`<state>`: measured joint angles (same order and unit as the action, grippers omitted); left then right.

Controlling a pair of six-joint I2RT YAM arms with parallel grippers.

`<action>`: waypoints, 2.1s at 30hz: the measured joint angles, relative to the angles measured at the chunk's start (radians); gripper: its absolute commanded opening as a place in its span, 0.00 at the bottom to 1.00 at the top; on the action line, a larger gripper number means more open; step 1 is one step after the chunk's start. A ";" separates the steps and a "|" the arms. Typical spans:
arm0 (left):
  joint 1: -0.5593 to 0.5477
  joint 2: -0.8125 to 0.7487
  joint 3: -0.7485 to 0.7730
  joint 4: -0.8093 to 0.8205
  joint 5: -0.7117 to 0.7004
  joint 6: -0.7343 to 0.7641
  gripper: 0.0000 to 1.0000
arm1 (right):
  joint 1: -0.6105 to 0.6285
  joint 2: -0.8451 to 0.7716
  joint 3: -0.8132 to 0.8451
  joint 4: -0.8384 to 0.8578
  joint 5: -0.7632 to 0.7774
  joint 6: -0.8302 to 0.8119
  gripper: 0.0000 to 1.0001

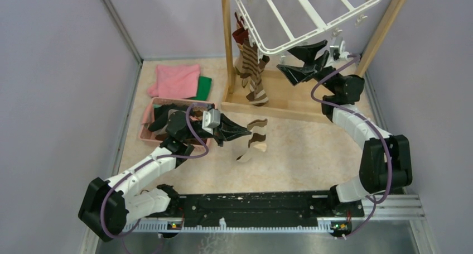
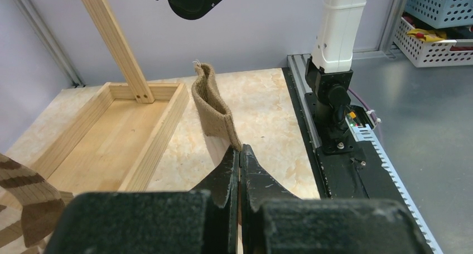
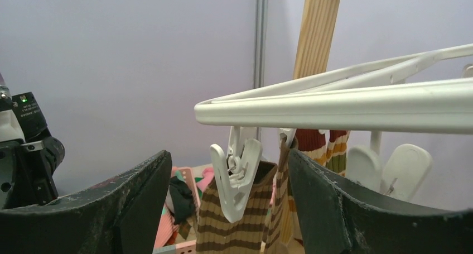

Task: Clip the socks to the hanger
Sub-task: Clamp the sock onto the hanger.

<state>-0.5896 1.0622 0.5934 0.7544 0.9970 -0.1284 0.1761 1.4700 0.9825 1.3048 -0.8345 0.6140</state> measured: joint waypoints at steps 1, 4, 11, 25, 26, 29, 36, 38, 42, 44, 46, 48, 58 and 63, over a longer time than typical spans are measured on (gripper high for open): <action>0.000 0.000 0.000 0.000 0.000 0.001 0.00 | 0.002 0.004 0.003 0.006 0.003 0.000 0.74; -0.001 0.000 0.000 -0.003 0.000 0.002 0.00 | 0.012 0.017 0.019 0.017 0.005 0.004 0.74; -0.001 -0.010 0.000 -0.010 0.000 0.007 0.00 | 0.021 0.041 0.035 0.019 0.007 0.012 0.71; -0.002 -0.023 0.000 -0.023 0.000 0.020 0.00 | 0.035 0.053 0.081 0.015 0.007 0.020 0.68; -0.002 -0.024 0.000 -0.023 0.000 0.020 0.00 | 0.036 0.055 0.082 0.013 0.007 0.020 0.68; -0.002 -0.028 0.000 -0.024 0.000 0.023 0.00 | 0.038 0.058 0.085 0.003 0.007 0.023 0.69; -0.005 -0.032 0.000 -0.025 0.000 0.026 0.00 | 0.038 0.058 0.085 -0.027 0.007 0.021 0.69; -0.005 -0.033 0.000 -0.025 0.000 0.027 0.00 | 0.038 0.058 0.085 -0.036 0.006 0.018 0.70; -0.006 -0.033 0.000 -0.025 0.000 0.027 0.00 | 0.038 0.058 0.085 -0.056 0.006 0.007 0.72; -0.007 -0.033 0.000 -0.025 0.000 0.027 0.00 | 0.038 0.058 0.085 -0.071 0.006 -0.001 0.71; -0.008 -0.033 0.000 -0.025 0.000 0.027 0.00 | 0.038 0.058 0.085 -0.082 0.006 -0.006 0.70; -0.008 -0.033 0.000 -0.025 0.000 0.027 0.00 | 0.038 0.058 0.085 -0.090 0.005 -0.011 0.69; -0.008 -0.033 0.000 -0.026 0.000 0.027 0.00 | 0.038 0.058 0.086 -0.102 0.002 -0.011 0.55; -0.008 -0.033 0.000 -0.026 0.000 0.027 0.00 | 0.038 0.058 0.090 -0.119 0.002 -0.012 0.39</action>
<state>-0.5972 1.0290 0.5934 0.7288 0.9974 -0.1009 0.2142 1.5284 1.0729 1.1854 -0.8330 0.6022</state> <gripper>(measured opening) 0.006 0.486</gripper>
